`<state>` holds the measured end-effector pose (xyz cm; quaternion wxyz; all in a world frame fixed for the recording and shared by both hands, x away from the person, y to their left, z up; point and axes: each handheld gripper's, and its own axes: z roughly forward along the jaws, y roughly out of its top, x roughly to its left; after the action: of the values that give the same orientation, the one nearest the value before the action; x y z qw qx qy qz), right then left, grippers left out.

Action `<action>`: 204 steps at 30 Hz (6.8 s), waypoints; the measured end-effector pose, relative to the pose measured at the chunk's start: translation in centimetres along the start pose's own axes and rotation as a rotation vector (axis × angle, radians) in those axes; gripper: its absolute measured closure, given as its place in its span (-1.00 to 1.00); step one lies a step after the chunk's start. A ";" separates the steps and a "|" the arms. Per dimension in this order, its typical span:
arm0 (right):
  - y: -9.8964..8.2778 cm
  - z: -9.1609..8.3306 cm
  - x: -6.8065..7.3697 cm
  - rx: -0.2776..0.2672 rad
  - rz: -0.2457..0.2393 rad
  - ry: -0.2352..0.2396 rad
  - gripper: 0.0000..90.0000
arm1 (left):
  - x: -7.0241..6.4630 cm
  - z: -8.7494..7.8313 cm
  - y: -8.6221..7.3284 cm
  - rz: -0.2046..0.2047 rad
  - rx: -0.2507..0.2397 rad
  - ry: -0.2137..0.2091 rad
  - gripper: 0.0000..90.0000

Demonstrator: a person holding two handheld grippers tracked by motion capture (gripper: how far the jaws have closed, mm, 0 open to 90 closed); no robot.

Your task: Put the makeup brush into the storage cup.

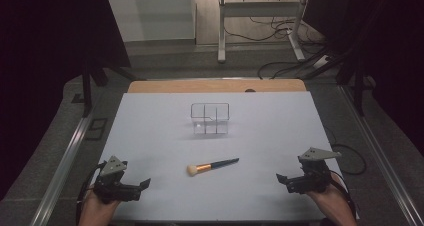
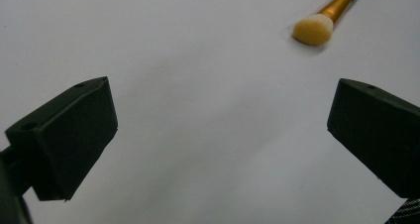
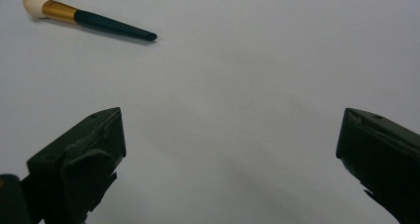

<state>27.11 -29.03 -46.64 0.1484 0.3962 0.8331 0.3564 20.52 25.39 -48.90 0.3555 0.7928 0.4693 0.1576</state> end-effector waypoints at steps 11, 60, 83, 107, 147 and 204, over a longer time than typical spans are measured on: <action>0.7 0.2 0.5 -0.010 -0.026 0.013 -1.00 | -0.4 -0.3 -0.4 -0.024 -0.016 -0.038 -1.00; 4.2 2.1 2.0 0.072 -0.104 0.059 -1.00 | -0.5 -0.3 -0.6 0.034 -0.002 0.022 -1.00; 6.0 3.9 2.1 0.159 -0.157 0.077 -1.00 | -0.6 -0.4 -0.5 0.043 0.001 0.044 -1.00; 7.3 5.8 2.2 0.235 -0.220 0.073 -1.00 | -0.6 -0.4 -0.5 0.051 0.004 0.045 -1.00; 9.4 9.1 4.3 0.288 -0.236 0.117 -0.98 | -0.7 -0.4 -0.5 0.061 0.007 0.048 -1.00; 11.5 14.2 8.8 0.376 -0.362 0.180 -0.96 | -0.8 -0.3 -0.5 0.067 0.006 0.041 -1.00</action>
<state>35.36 -10.53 -48.11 0.0588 0.2281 0.9517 0.1969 19.61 25.04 -48.98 0.3380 0.8058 0.4501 0.1841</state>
